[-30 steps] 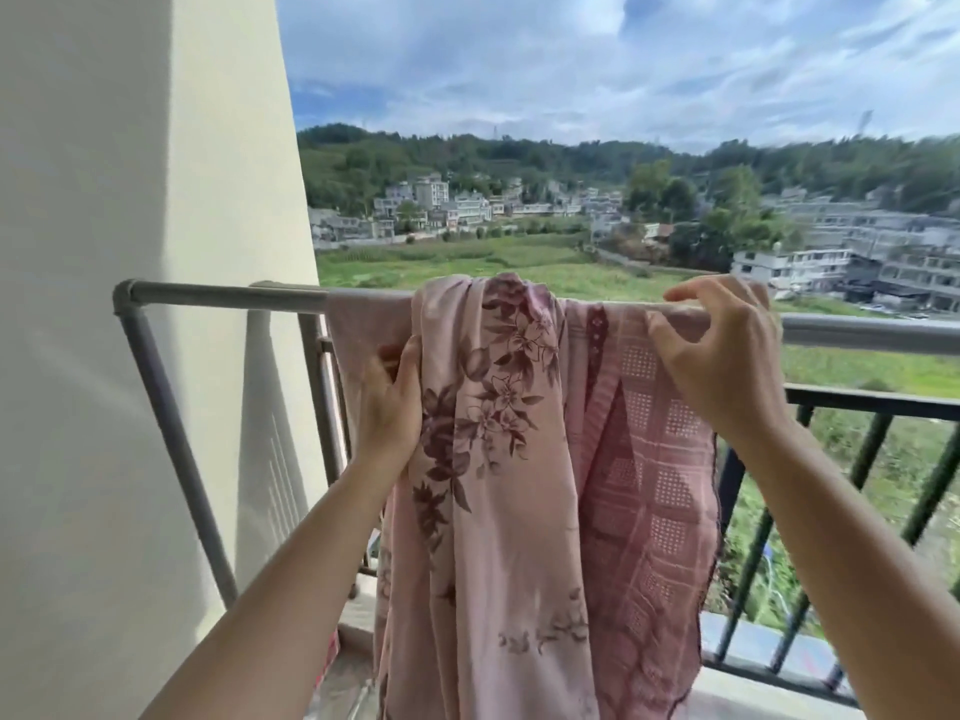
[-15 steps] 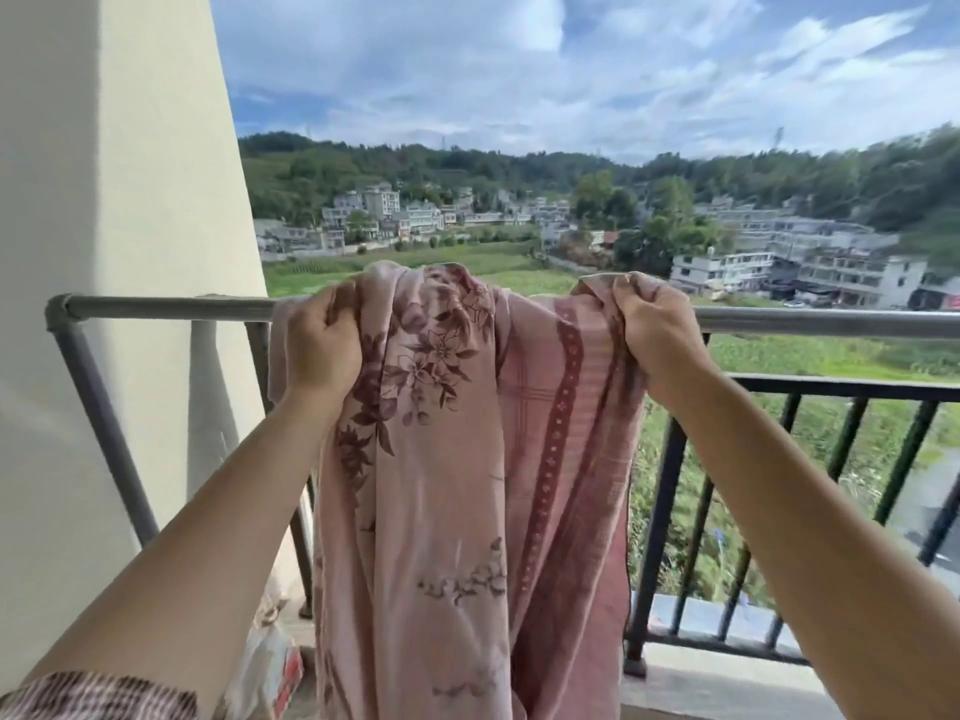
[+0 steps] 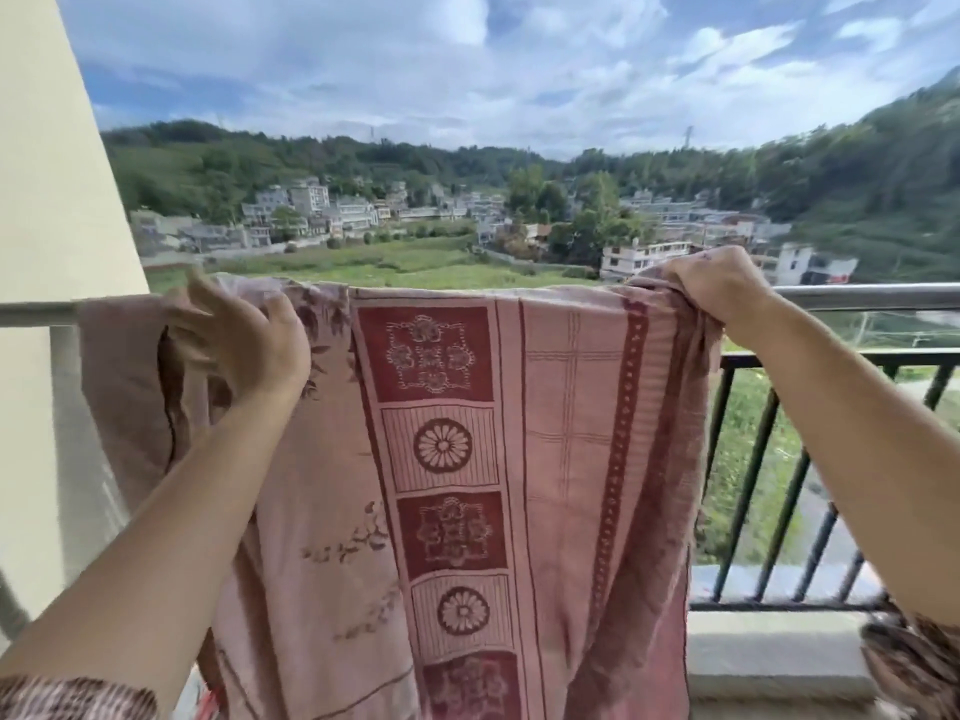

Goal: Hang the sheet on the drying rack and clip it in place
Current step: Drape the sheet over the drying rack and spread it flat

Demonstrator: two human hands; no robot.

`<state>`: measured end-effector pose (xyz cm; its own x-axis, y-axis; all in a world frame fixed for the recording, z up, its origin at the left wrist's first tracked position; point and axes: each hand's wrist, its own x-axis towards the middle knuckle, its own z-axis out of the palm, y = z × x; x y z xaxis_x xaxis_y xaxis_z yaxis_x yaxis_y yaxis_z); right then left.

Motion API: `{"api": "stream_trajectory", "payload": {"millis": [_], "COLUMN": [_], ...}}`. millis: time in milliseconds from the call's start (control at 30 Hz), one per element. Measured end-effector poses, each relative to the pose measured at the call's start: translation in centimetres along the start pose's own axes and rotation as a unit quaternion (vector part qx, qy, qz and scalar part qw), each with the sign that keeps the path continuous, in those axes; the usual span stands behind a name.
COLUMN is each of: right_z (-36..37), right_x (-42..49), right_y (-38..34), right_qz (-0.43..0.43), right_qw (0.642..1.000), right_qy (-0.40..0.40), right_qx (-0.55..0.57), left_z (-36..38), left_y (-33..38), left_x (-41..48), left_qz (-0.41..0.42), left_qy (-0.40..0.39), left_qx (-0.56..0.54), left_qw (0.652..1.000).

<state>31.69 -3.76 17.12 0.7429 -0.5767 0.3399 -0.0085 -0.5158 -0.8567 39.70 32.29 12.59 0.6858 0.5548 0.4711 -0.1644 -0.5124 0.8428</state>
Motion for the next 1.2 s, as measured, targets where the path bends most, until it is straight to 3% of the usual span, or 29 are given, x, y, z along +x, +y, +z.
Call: {"api": "stream_trajectory", "payload": {"millis": [67, 167, 267, 333, 467, 567, 700, 833, 933, 1033, 1200], "right_z": [-1.8, -4.2, -6.9, -8.3, -10.4, -11.4, -10.1, -5.4, -2.0, -0.8, -2.9], "right_x": [0.4, 0.9, 1.5, 1.8, 1.3, 1.6, 2.4, 2.1, 1.8, 2.8, 7.3], "right_y": [0.9, 2.4, 4.5, 6.4, 10.2, 12.5, 16.0, 18.4, 19.4, 20.5, 20.7], "right_qz": [0.021, 0.031, 0.018, -0.001, -0.003, 0.010, -0.017, -0.077, -0.116, -0.077, 0.015], "right_qw": [0.998, 0.990, 0.977, 0.960, 0.916, 0.889, 0.934, 0.933, 0.938, 0.945, 0.952], "right_qy": [-0.053, -0.124, -0.178, -0.240, -0.339, -0.394, -0.340, -0.352, -0.315, -0.315, -0.236], "right_qx": [0.027, 0.067, 0.116, 0.146, 0.213, 0.234, 0.109, -0.021, -0.092, -0.045, 0.195], "left_z": [2.3, 6.4, 10.9, 13.7, 17.0, 17.8, 16.9, 16.1, 15.8, 15.4, 15.9], "left_y": [2.6, 6.8, 10.4, 11.8, 12.6, 12.7, 13.3, 14.5, 15.1, 15.3, 16.3], "left_x": [-4.4, -13.2, -22.0, -26.6, -31.9, -31.8, -30.2, -29.4, -29.1, -28.4, -27.7], "left_qz": [0.131, 0.271, 0.358, 0.361, 0.310, 0.248, 0.214, 0.178, 0.253, 0.319, 0.315], "left_qy": [-0.038, -0.149, -0.150, -0.115, -0.104, -0.128, -0.152, -0.160, -0.185, -0.179, -0.132], "left_qx": [-0.007, -0.050, -0.080, -0.069, 0.083, 0.061, -0.062, -0.115, -0.118, -0.048, -0.011], "left_qw": [0.991, 0.950, 0.918, 0.923, 0.941, 0.958, 0.963, 0.964, 0.942, 0.929, 0.940]}}
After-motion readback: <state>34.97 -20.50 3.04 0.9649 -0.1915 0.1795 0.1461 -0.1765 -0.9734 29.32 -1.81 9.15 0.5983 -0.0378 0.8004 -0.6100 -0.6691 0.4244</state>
